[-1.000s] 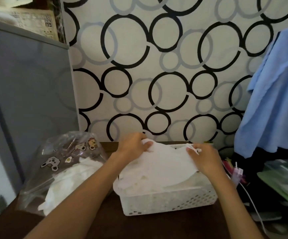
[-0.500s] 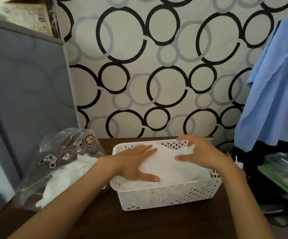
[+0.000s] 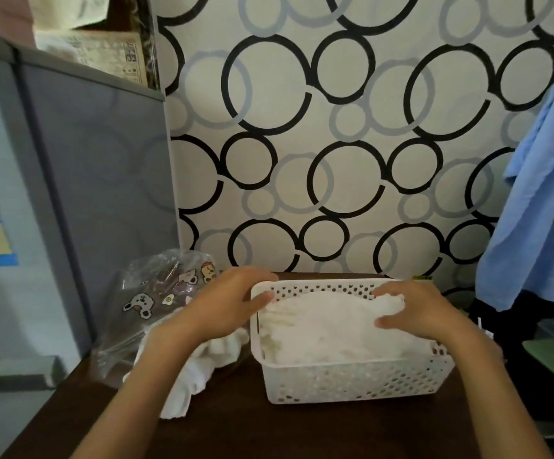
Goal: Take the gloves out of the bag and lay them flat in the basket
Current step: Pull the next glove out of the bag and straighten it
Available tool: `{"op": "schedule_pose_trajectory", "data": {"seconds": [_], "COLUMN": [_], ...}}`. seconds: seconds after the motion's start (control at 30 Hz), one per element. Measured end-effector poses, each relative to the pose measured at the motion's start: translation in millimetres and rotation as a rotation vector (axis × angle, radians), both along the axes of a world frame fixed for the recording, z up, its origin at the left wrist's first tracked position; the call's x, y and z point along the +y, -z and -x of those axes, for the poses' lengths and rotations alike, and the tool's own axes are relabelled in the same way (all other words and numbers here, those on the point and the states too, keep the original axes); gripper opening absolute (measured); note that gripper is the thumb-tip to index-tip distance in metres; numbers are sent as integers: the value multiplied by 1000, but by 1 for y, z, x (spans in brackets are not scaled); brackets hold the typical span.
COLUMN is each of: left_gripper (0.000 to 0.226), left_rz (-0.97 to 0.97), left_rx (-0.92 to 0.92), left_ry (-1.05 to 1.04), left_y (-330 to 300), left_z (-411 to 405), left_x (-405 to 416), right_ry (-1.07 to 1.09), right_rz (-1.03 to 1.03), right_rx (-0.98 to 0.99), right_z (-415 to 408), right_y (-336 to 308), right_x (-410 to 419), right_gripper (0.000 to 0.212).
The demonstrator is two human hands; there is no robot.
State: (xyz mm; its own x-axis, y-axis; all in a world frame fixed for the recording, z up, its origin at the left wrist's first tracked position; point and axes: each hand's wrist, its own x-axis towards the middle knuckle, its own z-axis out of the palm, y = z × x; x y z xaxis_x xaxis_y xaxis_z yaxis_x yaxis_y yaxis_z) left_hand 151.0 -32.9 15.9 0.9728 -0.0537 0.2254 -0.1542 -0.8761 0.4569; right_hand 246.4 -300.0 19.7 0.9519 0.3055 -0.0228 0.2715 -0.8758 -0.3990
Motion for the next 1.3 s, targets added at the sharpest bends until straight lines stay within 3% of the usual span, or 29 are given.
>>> {"op": "schedule_pose_trajectory", "data": {"seconds": [0.1, 0.23, 0.3, 0.37, 0.43, 0.57, 0.63, 0.73, 0.83, 0.93, 1.0, 1.03, 1.13, 1.3], "left_gripper": [40, 69, 52, 14, 22, 24, 16, 18, 23, 21, 9, 11, 59, 57], "left_rz": [45, -145, -200, -230, -230, -107, -80, 0, 110, 75, 89, 78, 37, 5], "left_rx": [5, 398, 500, 479, 408, 229, 191, 189, 182, 163, 190, 222, 289, 205], "left_ry": [-168, -406, -417, -394, -389, -456, -467, -405, -380, -402, -351, -303, -260, -300], "left_y": [0, 2, 4, 7, 9, 12, 13, 13, 12, 13, 17, 18, 25, 39], "left_z": [38, 72, 72, 69, 67, 69, 72, 75, 74, 72, 71, 71, 69, 61], "left_x": [44, 89, 97, 100, 101, 109, 112, 114, 115, 116, 118, 119, 113, 108], "right_ry": [-28, -178, -259, -327, -382, -416, -396, -311, -234, -203, -200, -198, -205, -302], "right_rz": [-49, -117, -128, -104, -75, 74, 104, -105, -334, -401, -416, -431, -489, -495], "right_rx": [-69, -152, -168, -166, -163, -90, -107, -204, -257, -246, -212, -194, -162, 49], "right_z": [19, 58, 83, 106, 126, 142, 137, 124, 119, 121, 119, 117, 114, 109], "right_y": [-9, -15, -15, -10, -1, 29, 45, 58, 59, 63, 65, 64, 61, 51], "right_x": [18, 67, 91, 118, 145, 190, 205, 221, 231, 237, 235, 232, 224, 213], "right_gripper": [42, 27, 21, 13, 18, 48, 42, 25, 31, 33, 27, 19, 19, 13]}}
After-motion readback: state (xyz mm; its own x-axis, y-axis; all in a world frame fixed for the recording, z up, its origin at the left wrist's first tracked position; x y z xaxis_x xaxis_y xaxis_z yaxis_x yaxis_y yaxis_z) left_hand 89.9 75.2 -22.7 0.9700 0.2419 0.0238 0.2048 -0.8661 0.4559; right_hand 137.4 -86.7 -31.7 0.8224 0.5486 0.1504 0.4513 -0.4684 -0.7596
